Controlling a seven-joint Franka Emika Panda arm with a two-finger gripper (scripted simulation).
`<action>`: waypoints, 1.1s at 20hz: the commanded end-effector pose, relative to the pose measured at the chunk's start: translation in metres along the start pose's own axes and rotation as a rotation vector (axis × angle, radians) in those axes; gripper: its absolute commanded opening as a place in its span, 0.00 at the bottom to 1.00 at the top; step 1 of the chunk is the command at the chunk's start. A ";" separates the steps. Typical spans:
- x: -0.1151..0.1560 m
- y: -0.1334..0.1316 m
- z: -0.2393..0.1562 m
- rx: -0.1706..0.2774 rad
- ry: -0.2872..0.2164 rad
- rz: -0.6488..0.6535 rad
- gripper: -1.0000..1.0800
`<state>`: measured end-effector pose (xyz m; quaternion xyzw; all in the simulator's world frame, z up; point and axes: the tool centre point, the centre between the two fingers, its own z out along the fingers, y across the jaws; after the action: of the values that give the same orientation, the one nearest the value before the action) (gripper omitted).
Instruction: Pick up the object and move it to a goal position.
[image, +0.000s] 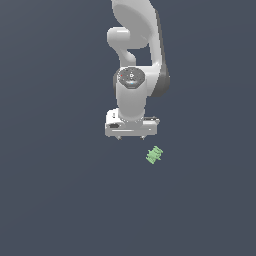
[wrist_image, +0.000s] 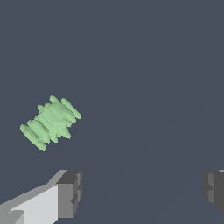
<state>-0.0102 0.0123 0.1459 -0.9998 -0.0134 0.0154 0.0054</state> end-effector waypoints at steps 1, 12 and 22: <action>0.000 0.000 0.000 0.000 0.000 0.000 0.96; 0.006 0.021 0.008 -0.010 -0.002 0.049 0.96; 0.008 0.012 0.010 -0.009 0.000 0.090 0.96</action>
<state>-0.0030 -0.0019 0.1364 -0.9995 0.0261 0.0159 0.0003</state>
